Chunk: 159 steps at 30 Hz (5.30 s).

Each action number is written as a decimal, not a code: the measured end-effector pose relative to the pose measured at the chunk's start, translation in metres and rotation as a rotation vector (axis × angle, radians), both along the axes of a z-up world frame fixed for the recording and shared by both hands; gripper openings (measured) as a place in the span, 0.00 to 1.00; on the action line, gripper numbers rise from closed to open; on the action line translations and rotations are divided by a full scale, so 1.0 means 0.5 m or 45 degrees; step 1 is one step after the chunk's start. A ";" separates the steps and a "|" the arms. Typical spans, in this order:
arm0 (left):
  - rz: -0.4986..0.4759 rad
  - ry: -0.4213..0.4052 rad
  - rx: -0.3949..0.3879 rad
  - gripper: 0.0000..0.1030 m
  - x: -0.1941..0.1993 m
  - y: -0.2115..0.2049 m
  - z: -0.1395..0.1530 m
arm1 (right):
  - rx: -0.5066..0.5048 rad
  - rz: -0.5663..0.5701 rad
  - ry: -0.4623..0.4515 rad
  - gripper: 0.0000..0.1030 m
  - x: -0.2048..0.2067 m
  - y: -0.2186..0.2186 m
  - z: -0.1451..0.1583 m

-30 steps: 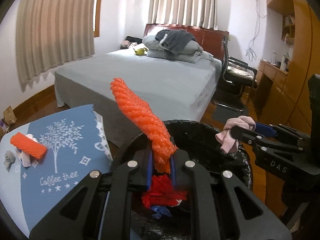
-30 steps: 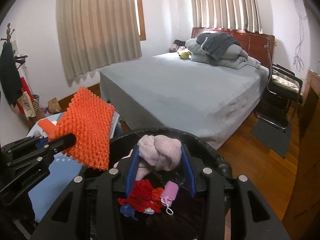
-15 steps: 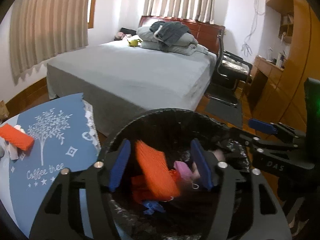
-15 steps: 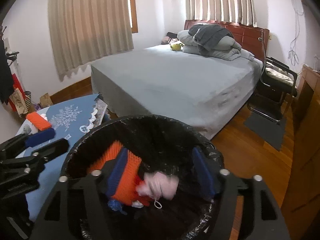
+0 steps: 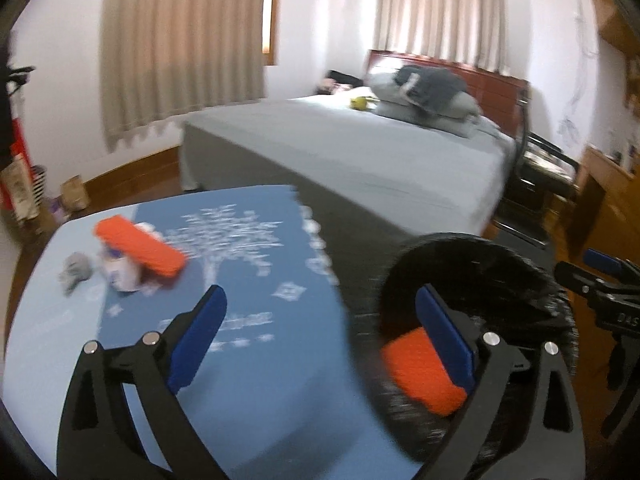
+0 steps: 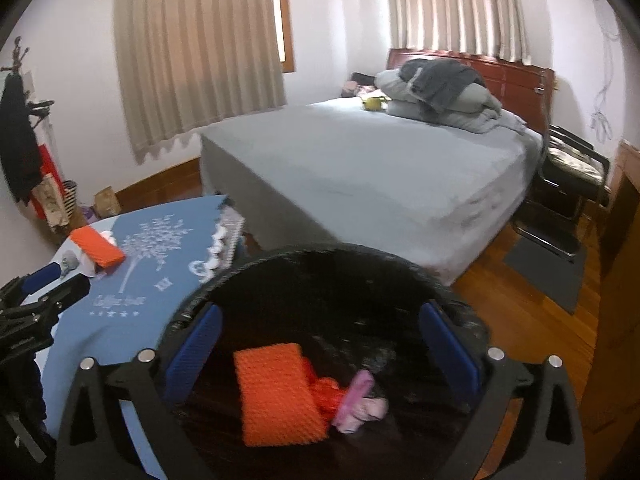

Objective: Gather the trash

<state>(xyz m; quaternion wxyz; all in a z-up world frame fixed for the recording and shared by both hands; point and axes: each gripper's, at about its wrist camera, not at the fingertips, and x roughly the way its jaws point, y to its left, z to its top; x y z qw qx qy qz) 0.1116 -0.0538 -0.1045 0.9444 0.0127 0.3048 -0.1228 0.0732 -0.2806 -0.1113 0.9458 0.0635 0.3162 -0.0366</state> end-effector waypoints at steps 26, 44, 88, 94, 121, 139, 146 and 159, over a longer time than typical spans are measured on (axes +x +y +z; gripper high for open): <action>0.557 0.054 0.077 0.90 0.109 0.452 -0.083 | -0.001 0.548 0.025 0.94 0.315 0.486 -0.083; 0.629 0.087 0.072 0.90 0.189 0.535 -0.127 | -0.089 0.731 0.090 0.71 0.412 0.648 -0.164; 0.538 0.198 0.040 0.90 0.309 0.424 -0.162 | 0.101 0.602 0.206 0.13 0.435 0.549 -0.178; 0.596 0.205 0.031 0.90 0.279 0.455 -0.165 | 0.103 0.613 0.213 0.13 0.431 0.555 -0.181; 0.596 0.208 -0.024 0.67 0.330 0.431 -0.158 | 0.102 0.625 0.228 0.13 0.430 0.561 -0.187; 0.573 0.221 -0.058 0.65 0.313 0.457 -0.158 | 0.090 0.628 0.232 0.13 0.430 0.565 -0.178; 0.534 0.230 -0.069 0.28 0.322 0.454 -0.164 | 0.091 0.633 0.217 0.13 0.424 0.563 -0.168; 0.499 0.122 -0.061 0.28 0.242 0.420 -0.088 | 0.108 0.620 0.174 0.13 0.386 0.538 -0.130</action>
